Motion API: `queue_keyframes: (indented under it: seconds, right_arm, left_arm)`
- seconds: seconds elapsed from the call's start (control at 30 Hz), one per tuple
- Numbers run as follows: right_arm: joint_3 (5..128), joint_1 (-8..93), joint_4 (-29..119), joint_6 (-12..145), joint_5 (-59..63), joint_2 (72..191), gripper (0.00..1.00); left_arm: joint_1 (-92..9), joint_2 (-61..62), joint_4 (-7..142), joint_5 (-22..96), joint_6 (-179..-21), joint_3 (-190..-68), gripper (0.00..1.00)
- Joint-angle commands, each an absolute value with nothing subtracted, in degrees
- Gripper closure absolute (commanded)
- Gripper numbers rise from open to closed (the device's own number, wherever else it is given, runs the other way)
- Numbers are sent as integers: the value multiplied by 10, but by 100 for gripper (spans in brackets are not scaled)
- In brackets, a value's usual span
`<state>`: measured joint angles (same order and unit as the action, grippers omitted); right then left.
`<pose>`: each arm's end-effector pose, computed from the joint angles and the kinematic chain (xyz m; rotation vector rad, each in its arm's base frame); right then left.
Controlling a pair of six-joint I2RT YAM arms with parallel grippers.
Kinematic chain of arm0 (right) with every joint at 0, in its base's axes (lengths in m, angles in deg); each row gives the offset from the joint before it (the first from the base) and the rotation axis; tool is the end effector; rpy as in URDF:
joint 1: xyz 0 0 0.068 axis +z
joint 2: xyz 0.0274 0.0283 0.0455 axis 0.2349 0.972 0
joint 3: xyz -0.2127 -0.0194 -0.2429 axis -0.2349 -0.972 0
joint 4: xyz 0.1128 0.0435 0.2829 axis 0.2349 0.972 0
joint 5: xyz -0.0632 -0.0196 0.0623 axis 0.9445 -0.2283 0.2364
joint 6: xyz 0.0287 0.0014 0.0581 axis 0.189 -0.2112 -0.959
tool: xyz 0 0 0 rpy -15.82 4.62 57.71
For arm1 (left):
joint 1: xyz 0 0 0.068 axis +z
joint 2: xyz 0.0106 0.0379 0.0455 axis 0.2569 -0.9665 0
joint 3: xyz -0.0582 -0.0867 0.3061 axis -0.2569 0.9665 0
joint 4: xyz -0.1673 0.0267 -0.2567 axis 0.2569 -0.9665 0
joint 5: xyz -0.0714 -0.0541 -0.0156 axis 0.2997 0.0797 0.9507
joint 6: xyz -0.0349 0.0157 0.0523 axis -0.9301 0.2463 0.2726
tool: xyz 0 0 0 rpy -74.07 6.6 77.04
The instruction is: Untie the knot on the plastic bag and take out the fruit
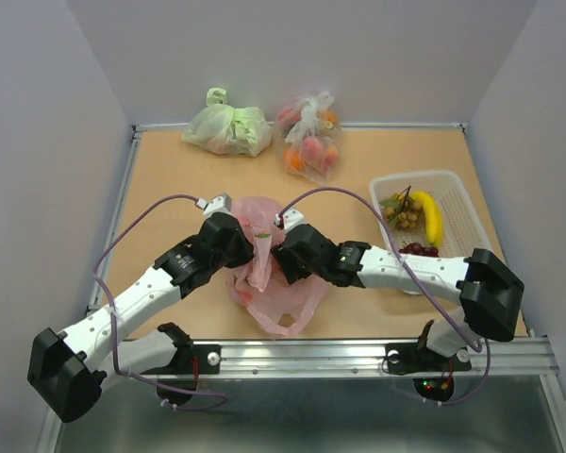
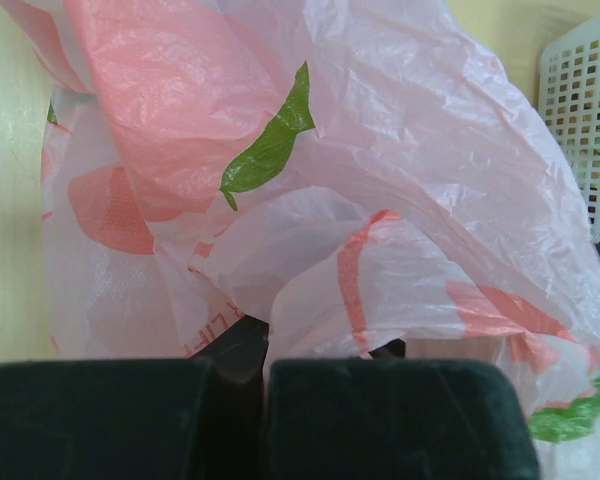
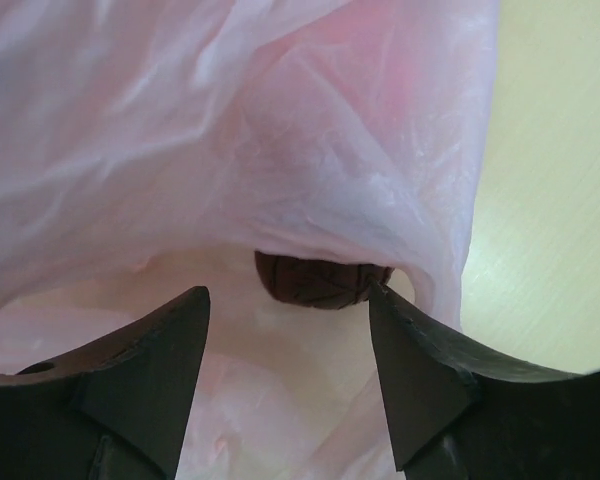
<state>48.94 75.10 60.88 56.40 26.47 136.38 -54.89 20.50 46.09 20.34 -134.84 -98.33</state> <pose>0.1910 0.3205 0.2562 -0.7517 2.2064 0.3396 0.1904 -0.1506 0.2931 -0.2185 2.2228 -0.7149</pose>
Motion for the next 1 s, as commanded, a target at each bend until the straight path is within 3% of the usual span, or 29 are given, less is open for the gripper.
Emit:
queue_keyframes:
  seconds: [0.0,0.1,0.33,0.47,0.57,0.6,0.67,0.97]
  right_arm:
    - [496,749,550,579,334,1399,24]
    - [506,747,535,572,340,1433,14]
    - [502,742,497,556,340,1486,13]
    - [491,743,484,552,328,1492,23]
    - [479,743,480,553,321,1471,46]
    - [471,742,480,556,317,1452,62]
    - [465,742,480,563,309,1428,74]
    - [453,743,550,592,202,1251,80]
  left_arm:
    - [-548,207,465,216,-1344,-1000,100]
    - [-549,207,467,229,-1344,-993,100]
    - [-549,222,466,231,-1349,-975,100]
    - [-548,229,464,224,-1349,-960,100]
    - [-548,231,471,215,-1349,-947,100]
    - [-548,231,472,212,-1351,-944,100]
    - [-548,232,481,201,-1353,-935,100]
    - [-507,203,513,197,-1322,-932,100]
